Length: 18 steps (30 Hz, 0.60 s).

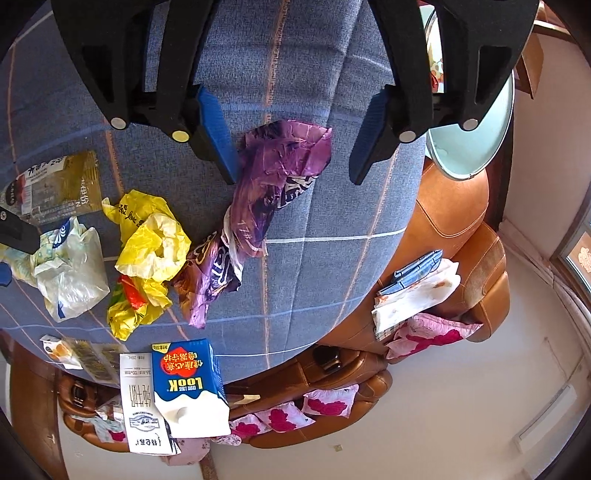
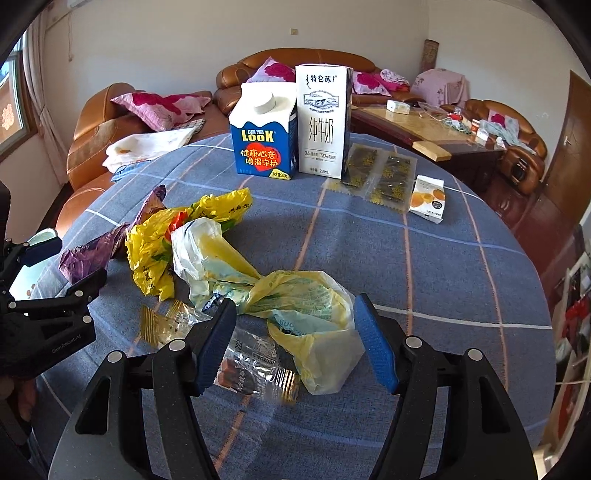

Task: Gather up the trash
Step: 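Move both tools back over the table toward the plastic wrappers, then grasp the purple wrapper with the left gripper while the right gripper grasps the yellow-green bag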

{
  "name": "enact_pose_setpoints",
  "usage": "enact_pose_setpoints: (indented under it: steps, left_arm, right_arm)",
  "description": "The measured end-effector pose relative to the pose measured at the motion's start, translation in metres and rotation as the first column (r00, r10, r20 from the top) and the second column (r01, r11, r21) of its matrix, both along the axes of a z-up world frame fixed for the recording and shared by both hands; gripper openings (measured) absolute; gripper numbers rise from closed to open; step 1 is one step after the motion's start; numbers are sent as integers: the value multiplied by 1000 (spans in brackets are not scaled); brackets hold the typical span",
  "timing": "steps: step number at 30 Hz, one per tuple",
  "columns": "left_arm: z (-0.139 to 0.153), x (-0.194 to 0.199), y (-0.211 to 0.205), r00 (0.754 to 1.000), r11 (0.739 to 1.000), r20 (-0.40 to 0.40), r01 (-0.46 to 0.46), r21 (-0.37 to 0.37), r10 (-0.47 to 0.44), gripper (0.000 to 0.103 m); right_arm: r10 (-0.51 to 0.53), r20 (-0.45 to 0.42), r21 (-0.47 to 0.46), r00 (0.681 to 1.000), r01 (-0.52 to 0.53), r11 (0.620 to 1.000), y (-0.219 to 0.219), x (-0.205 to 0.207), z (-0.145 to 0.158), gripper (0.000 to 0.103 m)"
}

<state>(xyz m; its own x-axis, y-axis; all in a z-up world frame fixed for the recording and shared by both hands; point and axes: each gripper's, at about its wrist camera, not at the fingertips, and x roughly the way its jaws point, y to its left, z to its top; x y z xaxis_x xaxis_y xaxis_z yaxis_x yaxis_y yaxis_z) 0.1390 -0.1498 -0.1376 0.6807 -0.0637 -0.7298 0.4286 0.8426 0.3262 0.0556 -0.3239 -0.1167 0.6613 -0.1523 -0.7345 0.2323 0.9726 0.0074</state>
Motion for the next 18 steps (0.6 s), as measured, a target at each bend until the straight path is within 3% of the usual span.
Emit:
enact_pose_setpoints:
  steps: [1,5,8,13,18]
  left_arm:
    - [-1,0,-1,1000,1000,-9,9,-1,-9,47]
    - [-3,-3,-4,1000,1000,-11,27,-8,-27,30]
    - [-1,-8,-3,999,999,-5,49,-19,-49,23]
    - [4,-11,4,998,997,0,58,-52,-58,21]
    - [18,-24,17,998,995,34,52,-86,-50,21]
  right_arm:
    - [0,1,-2,1000,0,1000,0,0,0,66]
    - [0,-2,9,1000,0,1000,-2,0,-2,64]
    - [-10,-2,8,1000,10,1000,-2,-1,-2,64]
    - [-35,-22,-27,999,34,999,-1,2,-3,66]
    - [-59,2,7,998,59,998,-8,-4,1,69]
